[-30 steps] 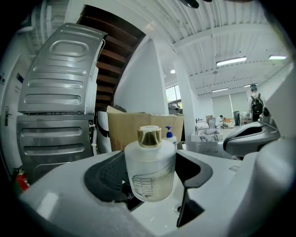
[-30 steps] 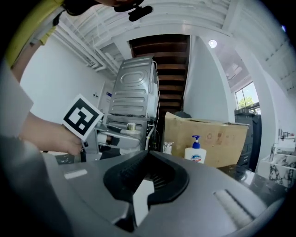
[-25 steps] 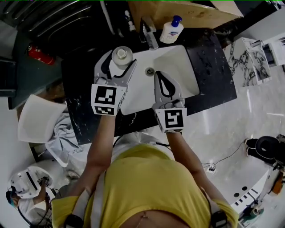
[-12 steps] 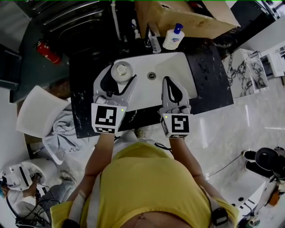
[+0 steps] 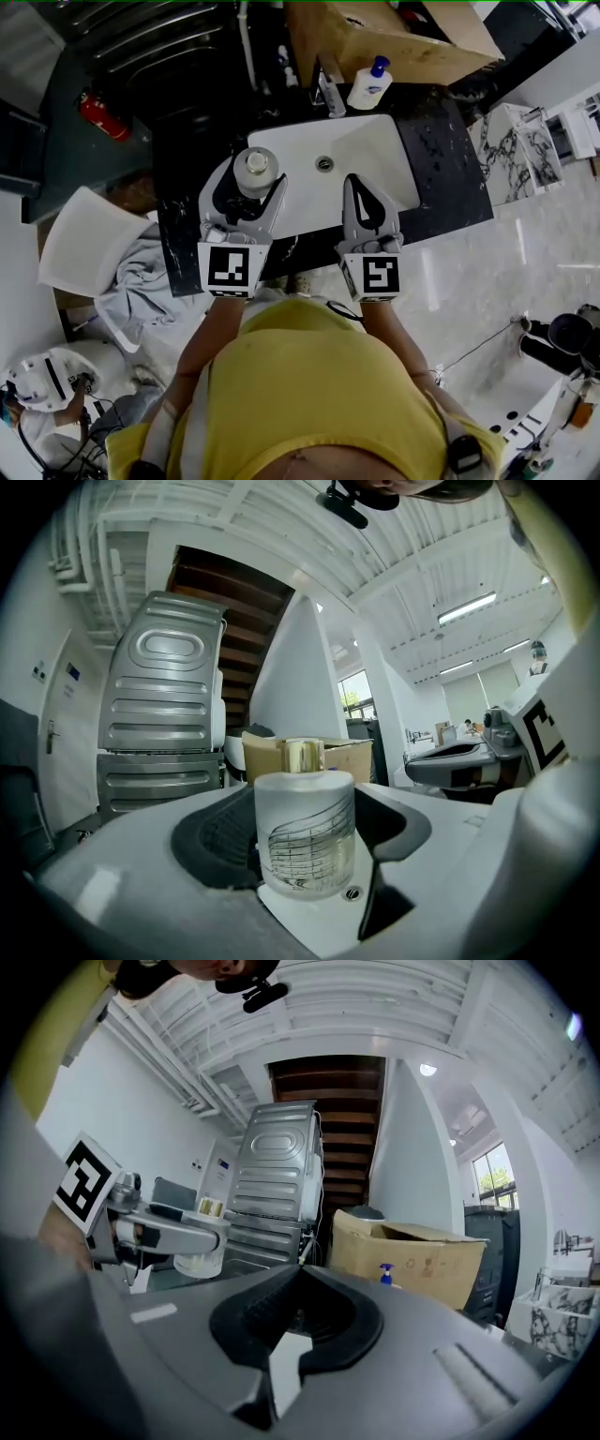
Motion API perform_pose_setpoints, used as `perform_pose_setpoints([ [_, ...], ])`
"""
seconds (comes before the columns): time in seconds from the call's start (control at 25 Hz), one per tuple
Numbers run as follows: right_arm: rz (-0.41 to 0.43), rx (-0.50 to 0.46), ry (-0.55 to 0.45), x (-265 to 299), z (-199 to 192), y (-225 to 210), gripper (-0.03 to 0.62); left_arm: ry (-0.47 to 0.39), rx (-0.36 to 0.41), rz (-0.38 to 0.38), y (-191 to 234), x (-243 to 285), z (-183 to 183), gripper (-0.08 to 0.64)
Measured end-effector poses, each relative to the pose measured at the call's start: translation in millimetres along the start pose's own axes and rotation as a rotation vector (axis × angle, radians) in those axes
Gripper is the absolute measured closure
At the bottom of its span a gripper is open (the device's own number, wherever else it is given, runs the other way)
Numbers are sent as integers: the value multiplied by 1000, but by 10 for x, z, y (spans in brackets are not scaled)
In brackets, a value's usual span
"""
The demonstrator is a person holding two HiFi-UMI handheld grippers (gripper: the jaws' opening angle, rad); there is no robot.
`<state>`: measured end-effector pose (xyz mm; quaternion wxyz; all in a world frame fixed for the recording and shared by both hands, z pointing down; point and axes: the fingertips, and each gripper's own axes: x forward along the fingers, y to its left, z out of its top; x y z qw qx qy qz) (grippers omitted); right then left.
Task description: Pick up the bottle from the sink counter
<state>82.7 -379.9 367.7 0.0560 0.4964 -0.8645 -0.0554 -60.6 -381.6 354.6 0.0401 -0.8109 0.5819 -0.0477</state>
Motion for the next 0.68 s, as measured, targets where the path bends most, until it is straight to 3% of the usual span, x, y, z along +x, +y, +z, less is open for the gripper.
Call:
perform_pose_setpoints([
  [0.68,28,-10,-29,62,73,233,591,-33,-23,-39,18,-36,-3,236],
])
